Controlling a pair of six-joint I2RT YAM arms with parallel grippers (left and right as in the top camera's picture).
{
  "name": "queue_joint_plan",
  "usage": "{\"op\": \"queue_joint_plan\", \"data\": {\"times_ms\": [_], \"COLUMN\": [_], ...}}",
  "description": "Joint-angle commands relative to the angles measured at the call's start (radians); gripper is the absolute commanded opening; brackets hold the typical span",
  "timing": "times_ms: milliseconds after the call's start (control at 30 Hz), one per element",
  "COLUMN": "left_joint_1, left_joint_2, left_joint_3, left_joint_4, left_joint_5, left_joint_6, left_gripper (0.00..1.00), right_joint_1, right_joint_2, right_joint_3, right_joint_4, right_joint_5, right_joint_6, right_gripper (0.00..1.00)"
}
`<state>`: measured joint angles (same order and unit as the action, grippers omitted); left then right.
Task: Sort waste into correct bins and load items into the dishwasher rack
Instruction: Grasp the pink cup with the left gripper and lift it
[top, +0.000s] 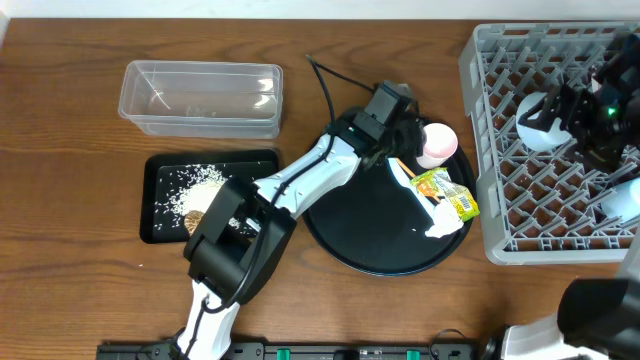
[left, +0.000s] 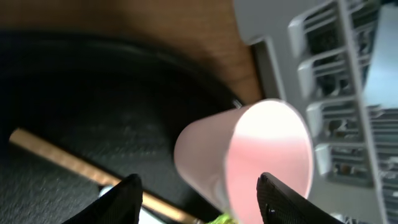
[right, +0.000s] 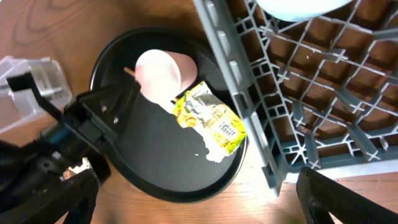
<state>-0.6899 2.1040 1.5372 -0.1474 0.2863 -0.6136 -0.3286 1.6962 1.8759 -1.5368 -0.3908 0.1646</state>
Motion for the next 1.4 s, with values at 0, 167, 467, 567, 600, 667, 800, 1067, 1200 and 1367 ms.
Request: {"op": "queue_joint_plan", "data": {"times_ms": [0,167,467,567,600,667,800,1067,1200,1367], "left_joint_1": [0.001,-0.01,-0.013,-0.011,-0.011,-0.012,-0.011,0.028,0.104,0.238], "left_joint_2": [0.0,0.023,0.063,0.063,0.063,0.063,0.041,-0.109,-0.221,-0.326], "left_joint_3": [0.02,0.02,0.02,0.02,0.02,0.02,0.02,0.02,0.02,0.02], "left_joint_4": [0.016,0.041,0.037,0.033,0.033,0.03,0.016,-0.12,-0.254,-0.321], "left_joint_5": [-0.011,-0.011,-0.011,-0.011,-0.011,-0.006,0.027,0.141,0.349,0.651], "left_joint_6": [-0.021,-0.021,-0.047,-0.047,-0.047,-0.047,-0.055,-0.071,-0.072,-0.081], "left_gripper": [0.6,0.61,0.54,0.36,0.29,0.13,0.06,0.06,0.06,0.06], "right_joint_1": [0.042,0.091,0.145,0.145,0.145,0.145,0.145,0.145,0.143,0.118], "right_joint_2": [-0.019,-0.019,-0.019,-0.019,-0.019,-0.019,-0.019,-0.019,-0.019,-0.019], "right_joint_3": [0.019,0.018,0.018,0.018,0.018,0.018,0.011,-0.068,-0.141,-0.24], "right_joint_4": [-0.001,-0.001,0.0,-0.001,-0.001,-0.002,-0.001,0.034,0.092,0.204], "right_joint_5": [0.025,0.027,0.039,0.058,0.063,0.074,0.094,0.087,-0.085,-0.507], "right_joint_6": [0.014,0.049,0.06,0.06,0.06,0.06,0.06,0.06,0.035,-0.016], "right_gripper": [0.97,0.96,0.96,0.96,0.97,0.97,0.98,0.99,0.99,0.99]}}
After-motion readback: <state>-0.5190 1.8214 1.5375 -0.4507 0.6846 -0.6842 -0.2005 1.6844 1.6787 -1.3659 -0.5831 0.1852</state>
